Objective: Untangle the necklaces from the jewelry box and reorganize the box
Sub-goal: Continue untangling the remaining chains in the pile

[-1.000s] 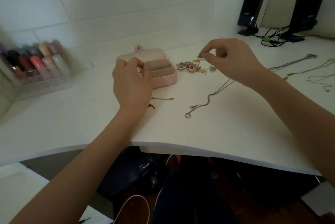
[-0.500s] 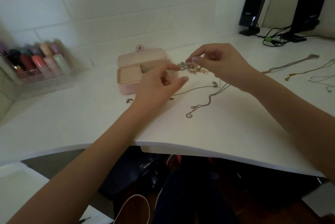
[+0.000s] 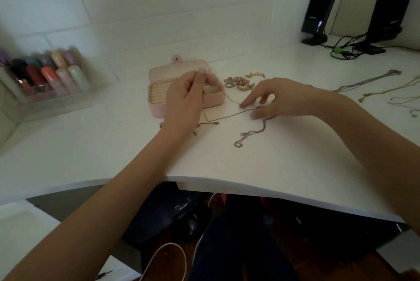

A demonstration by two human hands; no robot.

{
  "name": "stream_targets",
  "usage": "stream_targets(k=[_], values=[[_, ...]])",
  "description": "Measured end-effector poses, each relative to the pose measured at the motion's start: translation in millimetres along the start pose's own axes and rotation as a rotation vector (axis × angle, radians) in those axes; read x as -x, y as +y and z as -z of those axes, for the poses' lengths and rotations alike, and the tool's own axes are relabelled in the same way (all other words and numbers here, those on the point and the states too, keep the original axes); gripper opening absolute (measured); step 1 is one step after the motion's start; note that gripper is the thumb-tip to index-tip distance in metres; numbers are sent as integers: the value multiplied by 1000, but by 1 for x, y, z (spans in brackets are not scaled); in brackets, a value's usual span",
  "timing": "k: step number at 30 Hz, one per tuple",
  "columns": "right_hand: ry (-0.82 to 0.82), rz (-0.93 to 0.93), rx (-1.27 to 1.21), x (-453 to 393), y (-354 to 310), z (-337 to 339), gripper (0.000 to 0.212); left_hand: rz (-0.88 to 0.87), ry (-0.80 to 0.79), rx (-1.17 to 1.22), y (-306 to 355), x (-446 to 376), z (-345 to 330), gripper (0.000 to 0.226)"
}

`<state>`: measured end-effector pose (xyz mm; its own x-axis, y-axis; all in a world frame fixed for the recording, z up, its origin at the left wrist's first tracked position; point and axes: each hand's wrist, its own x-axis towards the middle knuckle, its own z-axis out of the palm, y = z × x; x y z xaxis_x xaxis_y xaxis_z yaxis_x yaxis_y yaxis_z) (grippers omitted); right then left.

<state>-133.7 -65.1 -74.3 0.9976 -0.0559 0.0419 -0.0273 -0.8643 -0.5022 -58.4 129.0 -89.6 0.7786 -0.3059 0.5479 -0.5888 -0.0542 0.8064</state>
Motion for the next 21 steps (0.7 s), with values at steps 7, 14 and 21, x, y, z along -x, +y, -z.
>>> stream_targets(k=[7,14,21], values=[[144,24,67,0,9,3,11,35,221,-41,-5,-3,8,40],[125,33,-25,-3,-6,-17,26,-24,168,-113,3,2,2,36],[163,128,-119,-11,-29,-39,12,-117,251,-54,-3,-3,5,35]])
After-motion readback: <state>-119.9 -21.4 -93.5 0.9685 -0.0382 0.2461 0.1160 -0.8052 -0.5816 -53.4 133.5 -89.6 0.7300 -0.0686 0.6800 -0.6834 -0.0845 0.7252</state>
